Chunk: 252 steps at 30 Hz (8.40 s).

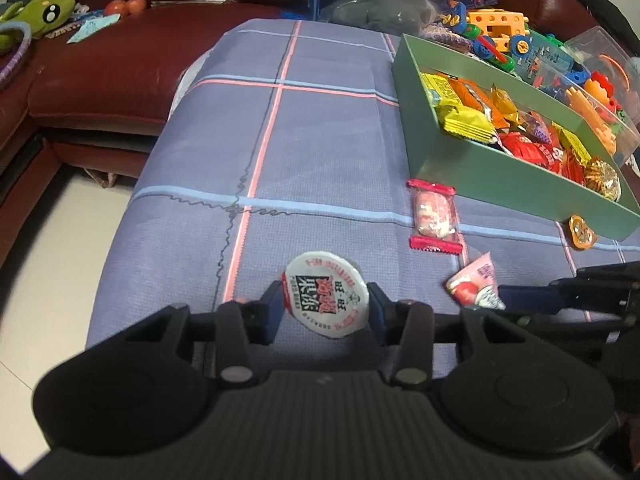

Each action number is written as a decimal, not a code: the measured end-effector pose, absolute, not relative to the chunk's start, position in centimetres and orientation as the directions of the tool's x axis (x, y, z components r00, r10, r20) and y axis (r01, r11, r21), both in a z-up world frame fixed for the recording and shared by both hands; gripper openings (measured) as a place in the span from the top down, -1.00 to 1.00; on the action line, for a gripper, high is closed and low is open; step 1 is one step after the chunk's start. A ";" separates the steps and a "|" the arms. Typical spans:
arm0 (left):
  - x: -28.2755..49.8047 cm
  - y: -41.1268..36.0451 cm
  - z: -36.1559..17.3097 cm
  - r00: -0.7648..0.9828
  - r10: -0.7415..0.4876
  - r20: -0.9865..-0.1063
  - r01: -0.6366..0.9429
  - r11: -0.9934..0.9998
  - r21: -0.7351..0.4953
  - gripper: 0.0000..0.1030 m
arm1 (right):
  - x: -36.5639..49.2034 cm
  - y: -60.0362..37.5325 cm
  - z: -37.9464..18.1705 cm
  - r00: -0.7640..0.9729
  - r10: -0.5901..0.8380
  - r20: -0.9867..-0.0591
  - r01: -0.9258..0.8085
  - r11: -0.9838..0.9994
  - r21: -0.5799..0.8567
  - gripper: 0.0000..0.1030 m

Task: Organize snacks
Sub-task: 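Grasp the round white cup with left gripper while right grasps pink candy packet, then place the white cup and pink packet into the green tray, open grippers, then grasp the clear pink-edged candy bag with the left gripper, then carry the pink-edged bag into the tray while right grasps orange round candy, then release the pink-edged bag and orange round candy into the green tray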

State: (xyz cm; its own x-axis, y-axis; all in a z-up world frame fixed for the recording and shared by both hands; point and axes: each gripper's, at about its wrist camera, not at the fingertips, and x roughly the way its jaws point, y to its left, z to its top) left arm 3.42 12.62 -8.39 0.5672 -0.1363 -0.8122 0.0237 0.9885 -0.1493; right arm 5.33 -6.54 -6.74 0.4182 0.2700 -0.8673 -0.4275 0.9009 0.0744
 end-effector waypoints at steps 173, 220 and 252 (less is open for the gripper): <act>3.5 -0.7 -2.8 0.575 -0.280 -0.769 0.262 0.953 -0.151 0.45 | 4.4 -25.3 -4.3 0.666 0.146 -0.731 0.010 0.979 0.204 0.20; 24.4 -10.1 0.5 0.598 -0.288 -0.748 0.279 0.950 -0.143 0.44 | 20.1 -34.5 -1.9 0.719 0.109 -0.687 0.148 0.941 0.304 0.18; 14.4 -7.6 3.4 0.651 -0.201 -0.732 0.184 0.977 -0.105 -1.00 | 11.9 -33.4 0.8 0.722 0.101 -0.684 0.228 0.899 0.374 -1.00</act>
State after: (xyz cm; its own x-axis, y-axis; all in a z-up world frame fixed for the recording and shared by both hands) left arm 14.42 -7.65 3.42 0.6510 -0.2012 -0.7319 0.1842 0.9773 -0.1049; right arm 11.91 -33.41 0.81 0.7225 0.1010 -0.6840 0.2281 0.8991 0.3737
